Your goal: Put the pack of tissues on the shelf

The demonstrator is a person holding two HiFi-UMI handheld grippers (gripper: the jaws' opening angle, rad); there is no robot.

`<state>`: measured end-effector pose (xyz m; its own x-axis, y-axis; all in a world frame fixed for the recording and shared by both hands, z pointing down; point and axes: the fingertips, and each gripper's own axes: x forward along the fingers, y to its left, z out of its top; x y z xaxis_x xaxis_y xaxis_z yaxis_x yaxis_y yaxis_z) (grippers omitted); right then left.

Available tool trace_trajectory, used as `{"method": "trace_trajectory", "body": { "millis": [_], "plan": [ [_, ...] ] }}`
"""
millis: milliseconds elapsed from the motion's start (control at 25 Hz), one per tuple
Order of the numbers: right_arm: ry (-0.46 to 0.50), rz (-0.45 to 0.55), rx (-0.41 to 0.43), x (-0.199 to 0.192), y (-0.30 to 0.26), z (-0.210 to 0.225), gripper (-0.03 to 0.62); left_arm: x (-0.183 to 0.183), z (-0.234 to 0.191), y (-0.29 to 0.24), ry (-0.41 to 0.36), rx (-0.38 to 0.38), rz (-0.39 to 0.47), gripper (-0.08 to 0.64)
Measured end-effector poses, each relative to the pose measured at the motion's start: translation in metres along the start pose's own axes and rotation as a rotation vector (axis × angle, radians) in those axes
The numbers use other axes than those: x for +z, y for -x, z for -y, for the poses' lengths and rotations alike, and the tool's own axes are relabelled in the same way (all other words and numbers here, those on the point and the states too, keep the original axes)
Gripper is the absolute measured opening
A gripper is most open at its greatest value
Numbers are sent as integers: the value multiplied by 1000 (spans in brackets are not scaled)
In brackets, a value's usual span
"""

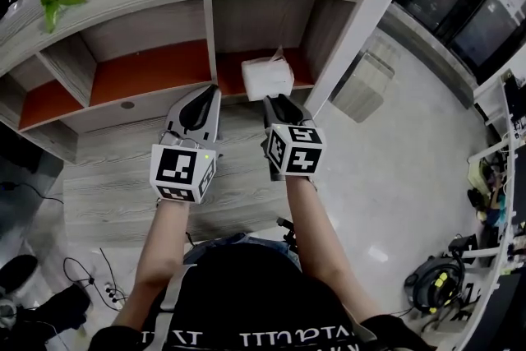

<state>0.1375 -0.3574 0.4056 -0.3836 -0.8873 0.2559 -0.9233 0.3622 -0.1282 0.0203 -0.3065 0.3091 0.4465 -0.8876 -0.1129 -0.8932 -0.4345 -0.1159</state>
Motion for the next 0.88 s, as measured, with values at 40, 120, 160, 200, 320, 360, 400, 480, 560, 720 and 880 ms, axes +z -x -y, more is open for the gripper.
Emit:
{"method": "trace_trajectory", "body": {
  "millis": [40, 120, 160, 200, 320, 360, 400, 480, 560, 720, 880],
  "plan": [
    [5, -3, -1, 0, -2, 0, 132, 0, -1, -1, 0, 2, -1, 12],
    [14, -8, -1, 1, -5, 0, 131, -1, -3, -3, 1, 5, -2, 12],
    [17, -9, -1, 2, -6, 0, 131, -2, -4, -3, 3, 7, -3, 12],
    [20, -10, 0, 2, -8, 0, 130, -2, -5, -4, 3, 8, -4, 12],
    [27, -10, 3, 4, -13, 0, 131, -4, -6, -7, 3, 9, -4, 12],
    [30, -10, 4, 5, -14, 0, 130, -5, -7, -8, 3, 9, -4, 12],
    [33, -11, 5, 6, -16, 0, 130, -5, -7, -9, 3, 10, -5, 12],
    [40, -14, 8, 6, -19, -1, 130, -6, -8, -9, 3, 13, -6, 12],
    [48, -17, 9, 7, -22, -2, 130, -6, -10, -9, 2, 18, -5, 12],
    [57, -22, 7, 9, -27, -3, 130, -6, -16, -8, 2, 28, -5, 12],
    [73, -29, 5, 10, -34, -5, 129, -6, -24, -7, 7, 43, -3, 12]
  ]
}}
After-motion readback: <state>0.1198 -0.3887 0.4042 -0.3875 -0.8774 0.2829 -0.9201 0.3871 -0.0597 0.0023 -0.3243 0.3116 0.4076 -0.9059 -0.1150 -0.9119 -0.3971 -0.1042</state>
